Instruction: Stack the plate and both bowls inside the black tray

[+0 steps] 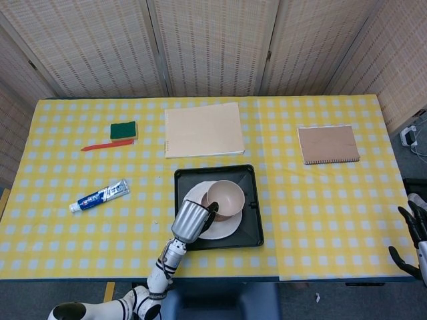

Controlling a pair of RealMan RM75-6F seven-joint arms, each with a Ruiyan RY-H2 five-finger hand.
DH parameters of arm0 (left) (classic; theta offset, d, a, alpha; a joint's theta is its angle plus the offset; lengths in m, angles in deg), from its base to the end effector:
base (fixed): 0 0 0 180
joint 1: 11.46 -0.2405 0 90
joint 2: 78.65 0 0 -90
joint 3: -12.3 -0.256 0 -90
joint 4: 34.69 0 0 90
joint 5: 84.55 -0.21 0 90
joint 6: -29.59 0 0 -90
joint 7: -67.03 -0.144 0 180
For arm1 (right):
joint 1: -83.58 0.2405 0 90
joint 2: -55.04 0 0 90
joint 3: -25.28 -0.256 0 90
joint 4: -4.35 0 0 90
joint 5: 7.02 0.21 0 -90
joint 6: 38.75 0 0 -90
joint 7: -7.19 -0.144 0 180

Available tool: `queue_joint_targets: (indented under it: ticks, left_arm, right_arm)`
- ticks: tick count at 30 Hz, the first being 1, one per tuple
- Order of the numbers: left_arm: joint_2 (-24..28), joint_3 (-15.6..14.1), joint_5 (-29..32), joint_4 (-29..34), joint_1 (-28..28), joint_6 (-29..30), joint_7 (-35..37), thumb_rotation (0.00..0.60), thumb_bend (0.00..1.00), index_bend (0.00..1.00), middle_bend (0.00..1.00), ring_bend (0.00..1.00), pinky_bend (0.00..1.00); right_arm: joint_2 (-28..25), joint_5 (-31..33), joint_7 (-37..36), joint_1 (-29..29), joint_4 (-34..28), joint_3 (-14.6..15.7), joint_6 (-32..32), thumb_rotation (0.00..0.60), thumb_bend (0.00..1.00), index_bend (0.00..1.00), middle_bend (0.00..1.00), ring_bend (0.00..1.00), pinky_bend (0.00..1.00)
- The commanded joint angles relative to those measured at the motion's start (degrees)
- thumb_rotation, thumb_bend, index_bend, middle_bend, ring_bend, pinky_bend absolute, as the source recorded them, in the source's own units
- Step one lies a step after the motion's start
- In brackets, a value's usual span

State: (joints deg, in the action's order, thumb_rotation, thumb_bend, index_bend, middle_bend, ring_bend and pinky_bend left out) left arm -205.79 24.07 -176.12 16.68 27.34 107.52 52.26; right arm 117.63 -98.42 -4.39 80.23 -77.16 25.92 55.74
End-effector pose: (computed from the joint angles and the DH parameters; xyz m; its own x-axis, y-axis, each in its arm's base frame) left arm -0.0657 0.2793 -0.1281 0.2551 -0.1107 0.9606 0.7996 -0.5344 -0.2739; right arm -0.3494 -0.1211 0.1939 0.4118 0.0366 0.9105 -0.9113 0.0142 0.4115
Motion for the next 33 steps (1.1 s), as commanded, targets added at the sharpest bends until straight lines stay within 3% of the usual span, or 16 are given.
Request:
queue_joint_targets:
  ticks: [1,11,25,28,29,31,33]
  left_arm:
    - [-0.2,-0.1,0.6,-0.6,0.1,-0.6,0.0,0.6,0.55,0.57,1.0,1.0,1.0]
    - [0.5,-0.9,1.9,-0.6,-0.1,-1.7,-1.0,0.6,0.56,0.52,1.0,1.0,1.0]
    - [7.1,-4.6,0.3,12.0,-3.2,0.7,-5.1,0.6,0.48,0.4,1.0,0.98,1.0]
    - [11.6,-6.4,-0.6,17.6,-5.2,2.4,-7.1,0.6,0.47,0.34,0.95,0.82,0.98]
    - [13.6,-7.1,-0.7,19.8,-6.0,2.8,-8.1,0.6,0.46,0.33,0.87,0.73,0.93]
    - [19.0,-8.7,-0.5,25.5,-8.2,3.7,-9.7,0.6,0.45,0.31,0.67,0.55,0.75]
    - [24.1,-10.3,0.0,30.2,-10.2,4.3,-10.6,0.6,0.44,0.29,0.48,0.36,0.49]
  right_arm:
    - [0.1,0.0,0.0,0.1,0.1,-0.1,-0.3,0.6,0.37,0.0,0.0,0.0,0.0]
    - [0.2,-0.3,0.3,-0.1,0.0,-0.3,0.0,0.6,0.37,0.0,0.0,0.0,0.0]
    - [0.6,-1.7,1.1,-0.6,-0.4,-0.3,1.2,0.6,0.37,0.0,0.0,0.0,0.0]
    - [0.7,-2.6,1.0,-0.5,-0.2,0.0,1.4,0.6,0.37,0.0,0.0,0.0,0.0]
    - [0.6,-2.8,0.8,-0.5,-0.2,0.1,1.5,0.6,0.37,0.0,0.0,0.0,0.0]
    - [0.7,-3.4,0.9,-0.5,-0.2,0.2,1.8,0.6,0.37,0.0,0.0,0.0,0.0]
    - [0.8,-3.9,1.3,-0.5,-0.3,0.2,2.0,0.6,0.37,0.0,0.0,0.0,0.0]
